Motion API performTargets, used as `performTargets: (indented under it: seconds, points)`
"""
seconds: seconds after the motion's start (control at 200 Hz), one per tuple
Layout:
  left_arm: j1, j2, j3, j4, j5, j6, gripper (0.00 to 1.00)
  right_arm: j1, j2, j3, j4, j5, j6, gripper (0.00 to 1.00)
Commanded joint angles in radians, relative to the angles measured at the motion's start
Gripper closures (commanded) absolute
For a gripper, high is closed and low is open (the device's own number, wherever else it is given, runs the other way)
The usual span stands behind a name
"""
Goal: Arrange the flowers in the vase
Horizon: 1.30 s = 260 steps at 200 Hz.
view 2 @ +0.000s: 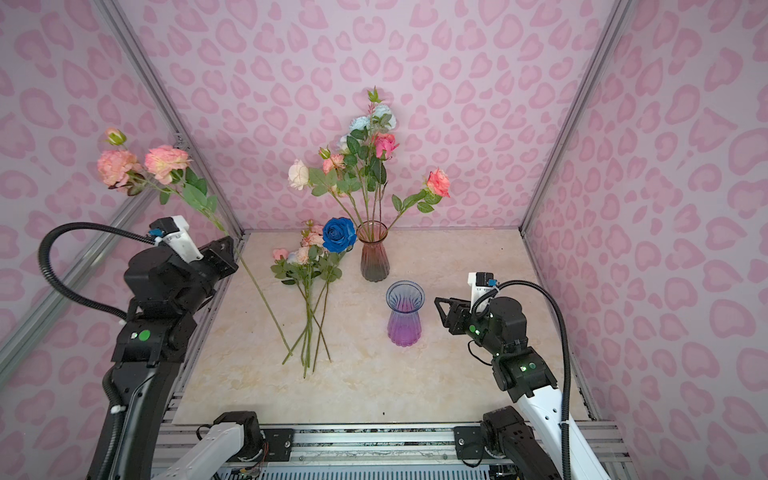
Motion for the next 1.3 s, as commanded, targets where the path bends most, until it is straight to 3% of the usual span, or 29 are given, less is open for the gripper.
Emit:
performTargets:
  seconds: [0.0, 0.125, 0.49, 0.805, 0.995, 1.295]
  points:
    - [-0.025, -0.051, 0.021, 0.033, 0.121, 0.002, 0.97, 0.000, -0.001, -0.006, 0.011, -0.023, -0.003, 0.48]
    - [-0.136, -0.068, 0.036, 0.119, 0.159, 0.036, 0.97, 0.000, -0.005, -0.012, 0.019, -0.022, -0.002, 0.48]
    - [-0.530, 0.061, 0.220, 0.256, 0.053, 0.184, 0.97, -0.001, 0.000, -0.007, 0.005, 0.008, -0.018, 0.48]
    - [-0.874, 0.086, 0.159, 0.357, -0.066, 0.336, 0.97, -0.002, -0.008, -0.015, -0.008, 0.038, -0.036, 0.47]
    - [-0.971, 0.193, 0.259, 0.410, -0.028, 0.354, 0.97, -0.002, 0.002, -0.035, 0.019, 0.043, -0.022, 0.47]
    - [-0.996, 0.375, 0.289, 0.658, 0.028, 0.388, 0.97, -0.003, 0.005, -0.027, 0.017, 0.048, -0.032, 0.47]
